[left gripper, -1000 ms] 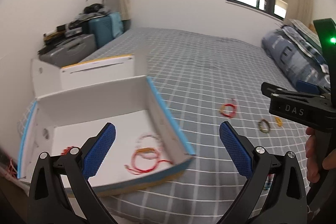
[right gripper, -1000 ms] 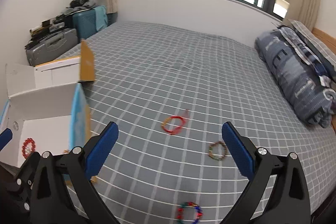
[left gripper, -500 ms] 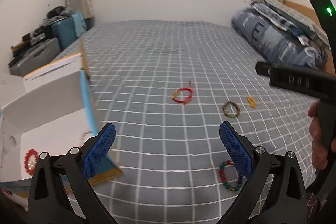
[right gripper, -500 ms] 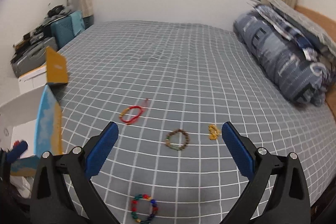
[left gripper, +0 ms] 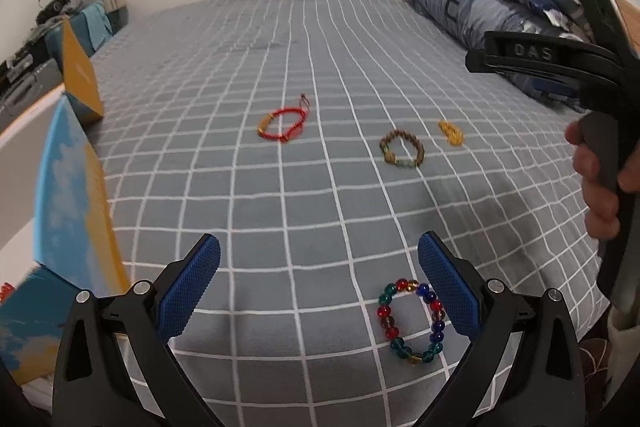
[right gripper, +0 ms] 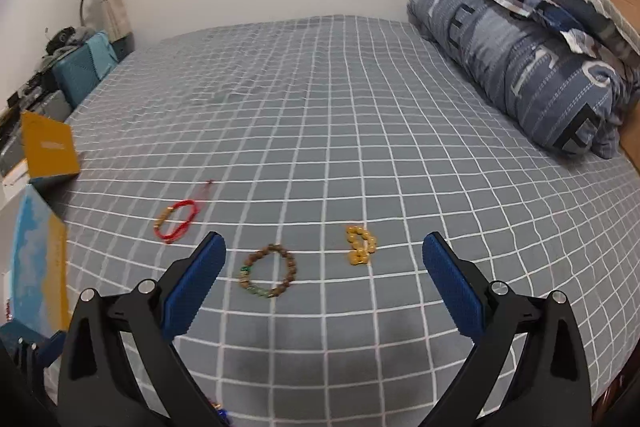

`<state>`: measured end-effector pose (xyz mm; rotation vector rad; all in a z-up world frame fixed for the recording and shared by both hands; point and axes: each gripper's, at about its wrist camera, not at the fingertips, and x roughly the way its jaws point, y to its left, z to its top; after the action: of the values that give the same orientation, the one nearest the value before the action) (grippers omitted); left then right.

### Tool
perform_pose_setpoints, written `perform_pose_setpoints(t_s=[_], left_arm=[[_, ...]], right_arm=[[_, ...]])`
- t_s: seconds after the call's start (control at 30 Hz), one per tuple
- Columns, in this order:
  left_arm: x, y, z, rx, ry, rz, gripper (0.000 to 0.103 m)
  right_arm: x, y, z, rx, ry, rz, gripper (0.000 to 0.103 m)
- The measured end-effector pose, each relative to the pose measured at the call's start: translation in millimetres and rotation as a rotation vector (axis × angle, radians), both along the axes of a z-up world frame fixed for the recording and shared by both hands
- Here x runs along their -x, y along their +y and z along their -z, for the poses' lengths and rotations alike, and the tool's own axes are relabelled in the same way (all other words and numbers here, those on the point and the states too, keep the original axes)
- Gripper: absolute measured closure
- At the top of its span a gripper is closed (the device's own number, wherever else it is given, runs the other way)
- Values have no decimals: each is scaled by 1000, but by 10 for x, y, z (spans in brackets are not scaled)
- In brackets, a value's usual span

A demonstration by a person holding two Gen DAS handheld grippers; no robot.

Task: Organize jewelry
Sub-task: 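Move both tools back over the remaining bracelets on the bed, then grasp multicolour glass bead bracelet with left tool while right tool grasps amber bead bracelet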

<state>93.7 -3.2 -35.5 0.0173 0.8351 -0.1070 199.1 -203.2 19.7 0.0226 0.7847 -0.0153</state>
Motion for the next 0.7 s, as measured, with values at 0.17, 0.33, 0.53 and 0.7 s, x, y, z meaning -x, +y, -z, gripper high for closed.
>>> perform_pose_setpoints(t_s=[0.17, 0.33, 0.53, 0.7], left_arm=[[-46, -60, 223, 1, 51, 25, 6], [-53, -127, 420, 2, 86, 43, 6], [-56, -164, 581, 12, 107, 54, 6], [-24, -205, 688, 0, 112, 79, 6]], right_arm=[[-177, -95, 318, 1, 57, 9, 8], [-300, -170, 548, 3, 81, 37, 8], [-462, -274, 762, 13, 98, 59, 8], [-666, -372, 937, -4, 140, 66, 8]])
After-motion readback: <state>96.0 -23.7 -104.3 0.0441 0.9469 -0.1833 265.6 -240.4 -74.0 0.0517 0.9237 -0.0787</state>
